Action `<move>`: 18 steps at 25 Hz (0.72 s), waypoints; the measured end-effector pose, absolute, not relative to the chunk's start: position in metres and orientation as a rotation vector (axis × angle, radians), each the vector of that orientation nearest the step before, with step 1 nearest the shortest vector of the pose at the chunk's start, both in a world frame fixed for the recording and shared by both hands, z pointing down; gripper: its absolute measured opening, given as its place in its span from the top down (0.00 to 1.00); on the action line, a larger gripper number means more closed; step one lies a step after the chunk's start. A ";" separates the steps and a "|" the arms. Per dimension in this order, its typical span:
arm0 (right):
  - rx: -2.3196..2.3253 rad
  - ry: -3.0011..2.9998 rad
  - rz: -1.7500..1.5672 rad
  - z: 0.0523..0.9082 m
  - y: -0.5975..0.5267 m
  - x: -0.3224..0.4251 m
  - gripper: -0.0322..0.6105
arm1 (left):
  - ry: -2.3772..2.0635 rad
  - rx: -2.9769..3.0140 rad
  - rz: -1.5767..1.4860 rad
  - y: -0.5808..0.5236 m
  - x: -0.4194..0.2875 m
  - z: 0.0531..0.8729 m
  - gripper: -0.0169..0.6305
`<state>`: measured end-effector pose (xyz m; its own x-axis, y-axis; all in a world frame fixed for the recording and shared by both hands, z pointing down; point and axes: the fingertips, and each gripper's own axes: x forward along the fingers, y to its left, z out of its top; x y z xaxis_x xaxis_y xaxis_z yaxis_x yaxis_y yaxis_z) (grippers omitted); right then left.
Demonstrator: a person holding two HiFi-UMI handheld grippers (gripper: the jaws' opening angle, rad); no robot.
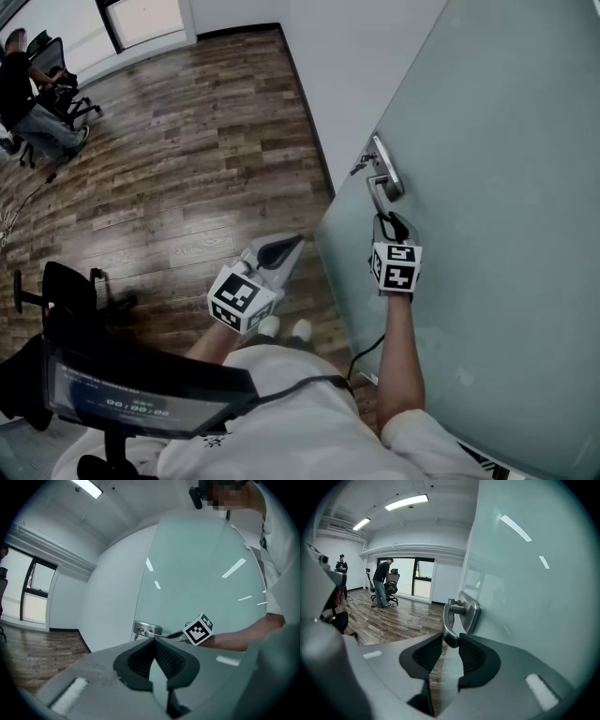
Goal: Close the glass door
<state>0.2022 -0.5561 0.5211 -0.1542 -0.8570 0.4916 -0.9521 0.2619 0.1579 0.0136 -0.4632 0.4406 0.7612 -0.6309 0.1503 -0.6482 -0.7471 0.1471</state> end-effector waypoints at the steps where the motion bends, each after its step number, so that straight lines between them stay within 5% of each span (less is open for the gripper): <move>1: 1.633 -2.053 0.252 0.521 -0.556 0.201 0.77 | -1.018 2.767 0.134 -0.464 0.013 0.441 0.97; 18: 1.580 -2.096 0.230 0.534 -0.532 0.183 0.76 | -0.999 2.770 0.101 -0.454 0.003 0.451 0.97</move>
<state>0.1829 -0.5316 0.5344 -0.2002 -0.8520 0.4838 -0.9365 0.3115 0.1609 0.0028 -0.4536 0.4515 0.7699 -0.6249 0.1296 -0.6381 -0.7533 0.1589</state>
